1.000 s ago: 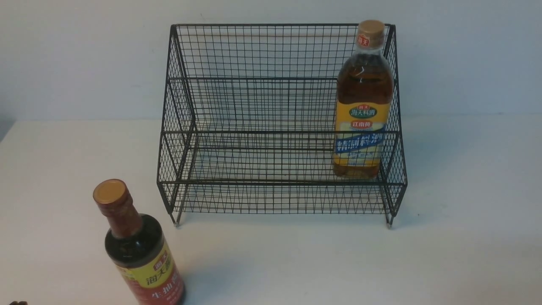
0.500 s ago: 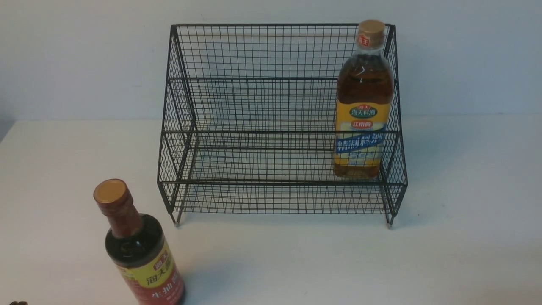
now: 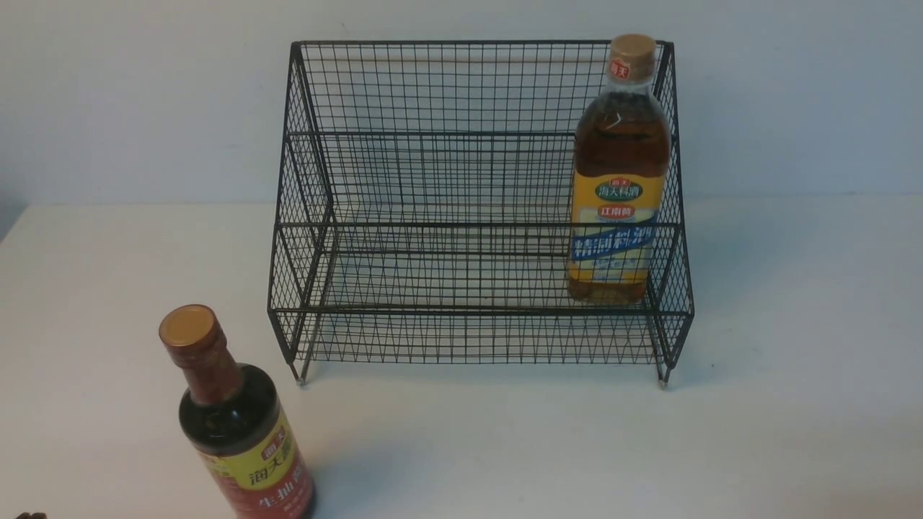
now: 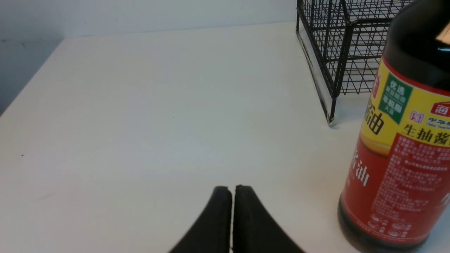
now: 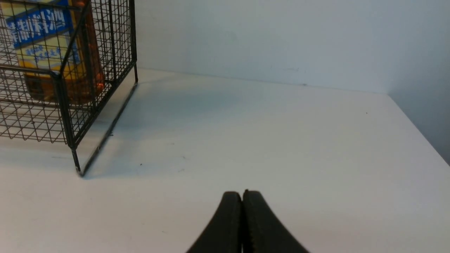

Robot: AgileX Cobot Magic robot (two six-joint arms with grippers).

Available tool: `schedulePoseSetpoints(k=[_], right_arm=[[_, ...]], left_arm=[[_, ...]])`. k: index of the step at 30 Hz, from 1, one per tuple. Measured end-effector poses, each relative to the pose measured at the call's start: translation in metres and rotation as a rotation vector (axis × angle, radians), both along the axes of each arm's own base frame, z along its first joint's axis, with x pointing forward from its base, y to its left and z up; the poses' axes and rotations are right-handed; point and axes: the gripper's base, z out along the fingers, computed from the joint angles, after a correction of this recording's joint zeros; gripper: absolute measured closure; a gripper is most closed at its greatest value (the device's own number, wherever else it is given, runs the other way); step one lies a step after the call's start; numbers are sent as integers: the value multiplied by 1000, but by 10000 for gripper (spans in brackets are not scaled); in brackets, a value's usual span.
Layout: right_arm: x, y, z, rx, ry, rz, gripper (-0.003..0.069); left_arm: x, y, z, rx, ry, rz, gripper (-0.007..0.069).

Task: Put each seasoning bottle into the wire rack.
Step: Use the left arm to grab the condiment bottle closest to it

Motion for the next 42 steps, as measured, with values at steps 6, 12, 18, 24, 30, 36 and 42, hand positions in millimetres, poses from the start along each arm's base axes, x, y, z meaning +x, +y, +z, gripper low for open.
schedulePoseSetpoints(k=[6,12,18,24,30,36,42], right_arm=[[0,0,0,0,0,0,673],[0,0,0,0,0,0,673],[0,0,0,1,0,0,673],[0,0,0,2,0,0,673],[0,0,0,2,0,0,673],[0,0,0,2,0,0,673],[0,0,0,2,0,0,673]], left_arm=[[0,0,0,0,0,0,629],[0,1,0,16,0,1,629],[0,2,0,70,-2,2,629],[0,3,1,110,-7,4,629],[0,3,1,113,-8,4,629],[0,2,1,65,-10,8,629],[0,-10,4,-552,-5,50,629]])
